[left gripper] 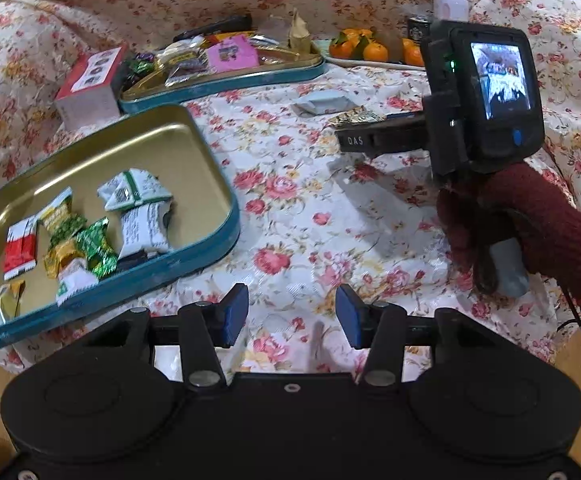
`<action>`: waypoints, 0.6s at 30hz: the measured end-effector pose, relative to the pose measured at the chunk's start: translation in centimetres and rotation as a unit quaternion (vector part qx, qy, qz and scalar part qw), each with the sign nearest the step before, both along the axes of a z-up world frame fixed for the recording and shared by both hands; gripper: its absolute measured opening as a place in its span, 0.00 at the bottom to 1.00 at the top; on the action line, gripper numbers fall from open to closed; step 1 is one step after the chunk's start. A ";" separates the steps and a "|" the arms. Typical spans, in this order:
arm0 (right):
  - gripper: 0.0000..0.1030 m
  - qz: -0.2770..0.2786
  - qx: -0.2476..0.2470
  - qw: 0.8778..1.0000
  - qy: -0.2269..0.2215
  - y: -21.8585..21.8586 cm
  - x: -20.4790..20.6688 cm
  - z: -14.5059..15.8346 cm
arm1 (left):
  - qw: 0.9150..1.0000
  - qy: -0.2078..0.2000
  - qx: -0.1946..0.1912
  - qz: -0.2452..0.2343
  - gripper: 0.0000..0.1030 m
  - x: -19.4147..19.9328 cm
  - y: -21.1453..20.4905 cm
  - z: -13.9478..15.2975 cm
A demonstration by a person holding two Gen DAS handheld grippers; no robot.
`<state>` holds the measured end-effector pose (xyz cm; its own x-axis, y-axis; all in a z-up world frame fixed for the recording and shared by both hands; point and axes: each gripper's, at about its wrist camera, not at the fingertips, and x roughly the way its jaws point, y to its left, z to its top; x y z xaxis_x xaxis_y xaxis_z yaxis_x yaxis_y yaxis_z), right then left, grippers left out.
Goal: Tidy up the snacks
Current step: 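Grasp the gold patterned packet with the right tool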
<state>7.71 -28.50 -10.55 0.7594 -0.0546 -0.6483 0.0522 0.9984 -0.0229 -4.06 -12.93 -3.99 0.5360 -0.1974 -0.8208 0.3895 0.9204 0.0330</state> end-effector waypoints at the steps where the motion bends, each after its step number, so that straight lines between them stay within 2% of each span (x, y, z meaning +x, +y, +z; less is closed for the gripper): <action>1: 0.40 -0.001 -0.004 1.000 -0.002 0.0 -0.2 0.0 | 1.000 -0.001 0.000 -0.002 0.54 0.2 -0.1 0.1; 5: 0.36 -0.003 -0.009 1.000 -0.007 -0.5 -1.1 0.1 | 1.000 -0.008 -0.001 -0.012 0.54 1.1 -0.8 0.9; 13: 0.36 -0.079 -0.042 0.996 -0.019 -3.4 -2.7 -0.1 | 0.999 -0.017 -0.004 -0.029 0.54 4.9 -3.0 2.3; 18: 0.36 -0.100 -0.022 0.994 -0.028 -4.4 -3.0 -0.4 | 0.999 -0.010 -0.006 -0.033 0.54 8.6 -5.0 2.5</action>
